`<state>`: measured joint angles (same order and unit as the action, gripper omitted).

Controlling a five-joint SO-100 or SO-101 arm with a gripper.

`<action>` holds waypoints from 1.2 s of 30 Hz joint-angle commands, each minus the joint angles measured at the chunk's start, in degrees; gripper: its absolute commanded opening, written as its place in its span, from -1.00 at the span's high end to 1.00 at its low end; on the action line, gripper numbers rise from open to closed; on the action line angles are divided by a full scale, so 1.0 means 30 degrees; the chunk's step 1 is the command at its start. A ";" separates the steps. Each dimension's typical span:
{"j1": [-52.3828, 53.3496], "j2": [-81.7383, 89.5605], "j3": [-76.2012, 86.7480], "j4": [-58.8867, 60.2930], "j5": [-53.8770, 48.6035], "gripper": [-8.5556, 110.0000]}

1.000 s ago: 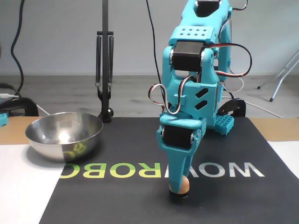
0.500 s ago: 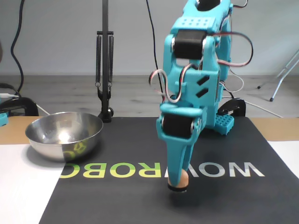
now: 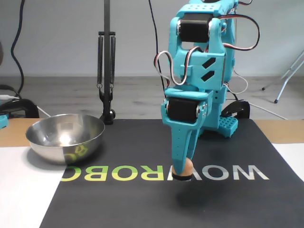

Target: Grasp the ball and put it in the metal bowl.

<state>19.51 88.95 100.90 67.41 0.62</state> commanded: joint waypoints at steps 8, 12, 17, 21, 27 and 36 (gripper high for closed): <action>0.0029 0.0674 -0.3926 0.2666 0.0088 0.22; 0.0059 0.0674 -0.4805 0.3604 0.0088 0.22; 0.0059 0.0674 -0.5449 0.4424 0.0088 0.22; 0.0088 0.0557 -0.6123 0.5156 0.0088 0.22; 0.0879 -0.0879 -0.8291 0.6270 0.0000 0.22; 0.1992 -0.2168 -0.9785 0.6650 -0.0117 0.20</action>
<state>24.87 82.27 73.92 87.28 0.62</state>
